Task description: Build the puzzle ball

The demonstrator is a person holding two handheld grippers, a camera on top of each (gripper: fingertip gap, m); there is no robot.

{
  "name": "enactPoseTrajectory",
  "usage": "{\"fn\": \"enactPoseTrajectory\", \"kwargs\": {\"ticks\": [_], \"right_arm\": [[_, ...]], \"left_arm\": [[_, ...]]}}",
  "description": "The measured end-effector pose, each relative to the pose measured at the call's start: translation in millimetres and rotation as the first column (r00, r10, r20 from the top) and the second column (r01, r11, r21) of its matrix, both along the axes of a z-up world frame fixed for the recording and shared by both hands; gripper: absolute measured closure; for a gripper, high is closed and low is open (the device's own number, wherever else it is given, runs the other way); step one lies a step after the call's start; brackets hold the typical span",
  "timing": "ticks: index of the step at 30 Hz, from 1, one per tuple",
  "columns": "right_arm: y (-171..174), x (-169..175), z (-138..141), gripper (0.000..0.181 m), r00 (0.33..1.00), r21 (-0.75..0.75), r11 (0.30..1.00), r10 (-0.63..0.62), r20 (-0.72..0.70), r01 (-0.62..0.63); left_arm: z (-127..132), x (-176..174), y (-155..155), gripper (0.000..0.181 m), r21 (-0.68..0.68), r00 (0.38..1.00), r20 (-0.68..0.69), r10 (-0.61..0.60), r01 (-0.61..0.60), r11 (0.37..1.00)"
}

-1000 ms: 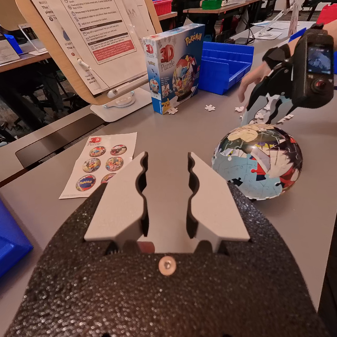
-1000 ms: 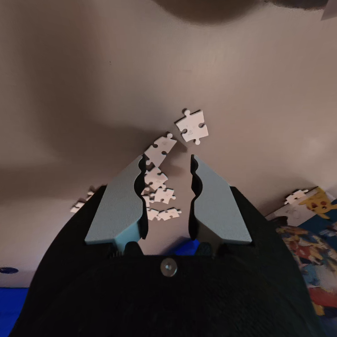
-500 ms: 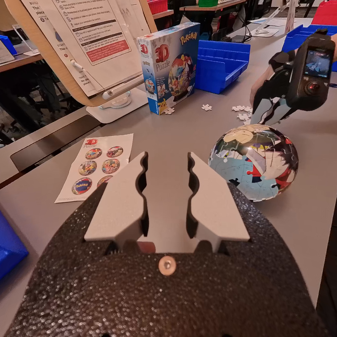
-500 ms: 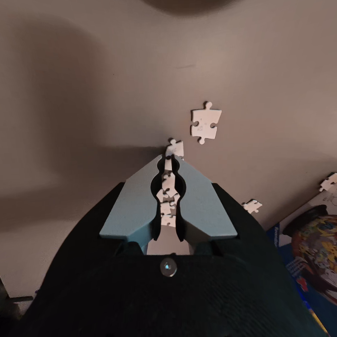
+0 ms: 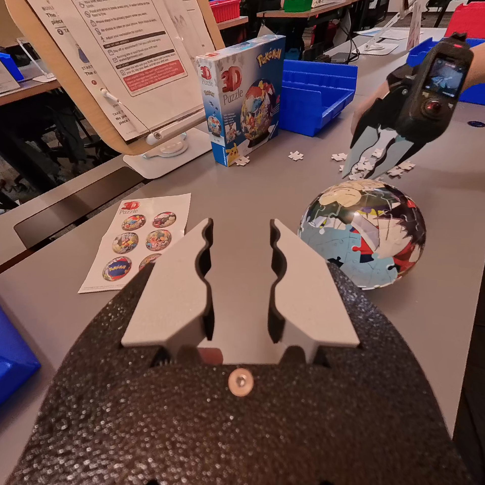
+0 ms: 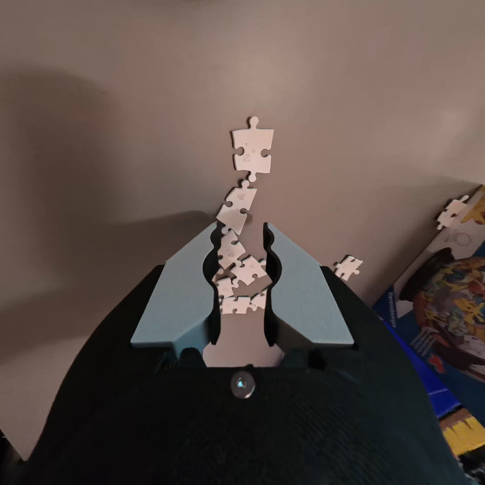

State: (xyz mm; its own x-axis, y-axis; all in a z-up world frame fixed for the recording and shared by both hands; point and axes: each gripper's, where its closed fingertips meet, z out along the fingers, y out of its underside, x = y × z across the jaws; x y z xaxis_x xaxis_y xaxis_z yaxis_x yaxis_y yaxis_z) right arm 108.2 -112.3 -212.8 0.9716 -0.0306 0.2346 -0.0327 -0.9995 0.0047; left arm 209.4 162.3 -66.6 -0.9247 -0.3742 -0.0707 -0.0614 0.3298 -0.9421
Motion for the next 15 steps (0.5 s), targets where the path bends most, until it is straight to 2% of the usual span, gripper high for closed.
{"fn": "enactPoseTrajectory", "kwargs": {"ticks": [2,8,10,14,15], "right_arm": [[-0.3,3.3,-5.1,0.15,0.999,0.01,0.999,-0.033,-0.001,0.033],[-0.9,-4.0,-10.1,0.167,0.984,0.034,0.988,-0.144,-0.102,0.148],[-0.5,-4.4,-9.8,0.144,0.981,0.048,0.985,-0.162,-0.106,0.168],[0.6,-4.3,-10.0,0.145,0.981,0.072,0.983,-0.16,-0.112,0.169],[1.5,-5.0,-10.1,0.149,0.98,0.074,0.983,-0.161,-0.121,0.171]], "left_arm": [[-0.8,-0.2,0.2,0.14,0.006,1.0,0.002,-0.001,0.001,1.0],[-2.5,-0.4,-0.9,0.14,0.009,1.0,-0.003,-0.006,0.006,1.0],[-2.6,-0.6,-1.2,0.14,0.01,1.0,-0.003,-0.007,0.007,1.0],[-1.5,-1.2,-0.7,0.14,0.008,1.0,0.0,-0.006,0.006,1.0],[-1.4,-1.2,-0.5,0.14,0.007,1.0,0.0,-0.006,0.006,1.0]]}}
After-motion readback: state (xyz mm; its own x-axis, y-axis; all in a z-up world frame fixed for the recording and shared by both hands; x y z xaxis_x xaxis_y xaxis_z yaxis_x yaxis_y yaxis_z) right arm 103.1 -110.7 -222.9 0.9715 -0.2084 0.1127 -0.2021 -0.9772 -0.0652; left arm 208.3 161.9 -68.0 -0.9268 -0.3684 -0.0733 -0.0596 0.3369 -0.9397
